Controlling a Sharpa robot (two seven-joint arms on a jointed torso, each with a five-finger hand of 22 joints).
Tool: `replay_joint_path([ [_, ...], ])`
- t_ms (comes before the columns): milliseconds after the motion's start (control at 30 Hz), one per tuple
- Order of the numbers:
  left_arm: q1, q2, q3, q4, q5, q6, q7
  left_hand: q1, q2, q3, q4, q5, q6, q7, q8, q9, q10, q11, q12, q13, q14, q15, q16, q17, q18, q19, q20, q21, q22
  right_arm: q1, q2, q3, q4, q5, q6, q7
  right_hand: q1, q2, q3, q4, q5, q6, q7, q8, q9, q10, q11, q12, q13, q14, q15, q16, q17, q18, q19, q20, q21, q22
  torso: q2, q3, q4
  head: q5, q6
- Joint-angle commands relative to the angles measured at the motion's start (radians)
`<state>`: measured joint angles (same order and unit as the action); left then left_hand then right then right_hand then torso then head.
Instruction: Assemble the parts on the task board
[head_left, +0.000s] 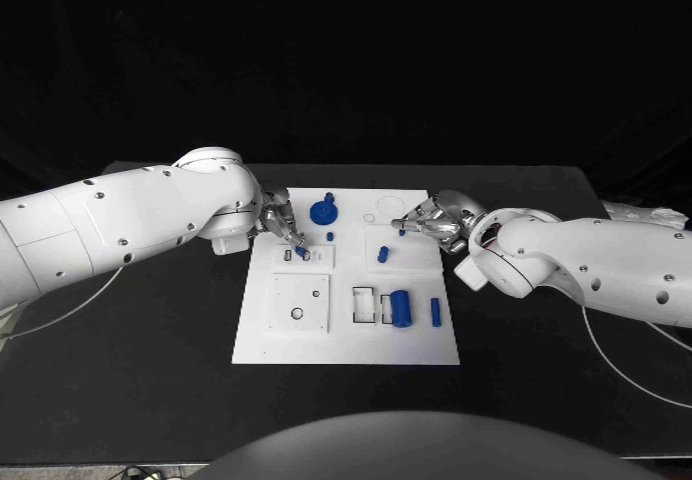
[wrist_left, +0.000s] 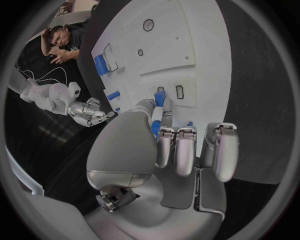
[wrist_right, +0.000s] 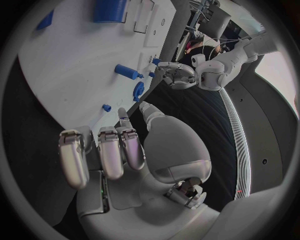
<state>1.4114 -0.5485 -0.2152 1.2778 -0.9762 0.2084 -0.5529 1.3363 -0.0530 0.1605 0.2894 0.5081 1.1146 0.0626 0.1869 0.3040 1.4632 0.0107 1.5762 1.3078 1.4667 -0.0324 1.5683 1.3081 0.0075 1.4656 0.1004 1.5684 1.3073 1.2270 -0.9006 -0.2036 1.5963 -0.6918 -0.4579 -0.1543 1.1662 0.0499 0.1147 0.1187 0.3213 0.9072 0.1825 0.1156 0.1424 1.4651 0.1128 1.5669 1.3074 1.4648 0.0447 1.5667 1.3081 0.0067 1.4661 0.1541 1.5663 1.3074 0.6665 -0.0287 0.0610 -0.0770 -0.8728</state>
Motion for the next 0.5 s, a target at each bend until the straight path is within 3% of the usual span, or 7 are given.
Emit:
replay_joint_path([
  [33,-0.001,0.004,0.0,0.0,0.016,0.025,0.0,0.008,-0.005,0.005,0.0,-0.001,0.003,0.001,-0.005,0.0,0.108,-0.005,-0.005,0.263,0.104,-0.006,0.003,0.263,-0.008,0.105,-0.008,0.002,0.263,-0.001,0.0,0.0,0.0,-0.007,0.002,0.008,0.012,0.001,-0.004,-0.004,0.004,0.0,0.005,0.006,0.002,0.106,0.005,0.004,0.263,0.106,0.009,0.004,0.263,-0.007,0.105,0.008,0.004,0.263,0.0,-0.0002,0.0,-0.001,0.0],
  [500,-0.001,0.004,0.0,-0.001,0.025,0.039,-0.007,0.011,-0.002,0.01,0.001,-0.008,0.002,0.002,-0.008,-0.001,0.108,-0.004,-0.005,0.263,0.104,-0.006,0.003,0.263,-0.008,0.105,-0.009,0.002,0.263,-0.001,0.002,0.0,0.0,-0.007,0.003,0.008,0.012,0.001,-0.004,-0.004,0.004,0.0,0.005,0.006,0.002,0.106,0.005,0.004,0.263,0.106,0.009,0.004,0.263,-0.007,0.105,0.008,0.004,0.263,0.0,-0.0003,0.0007,0.001,0.0],
])
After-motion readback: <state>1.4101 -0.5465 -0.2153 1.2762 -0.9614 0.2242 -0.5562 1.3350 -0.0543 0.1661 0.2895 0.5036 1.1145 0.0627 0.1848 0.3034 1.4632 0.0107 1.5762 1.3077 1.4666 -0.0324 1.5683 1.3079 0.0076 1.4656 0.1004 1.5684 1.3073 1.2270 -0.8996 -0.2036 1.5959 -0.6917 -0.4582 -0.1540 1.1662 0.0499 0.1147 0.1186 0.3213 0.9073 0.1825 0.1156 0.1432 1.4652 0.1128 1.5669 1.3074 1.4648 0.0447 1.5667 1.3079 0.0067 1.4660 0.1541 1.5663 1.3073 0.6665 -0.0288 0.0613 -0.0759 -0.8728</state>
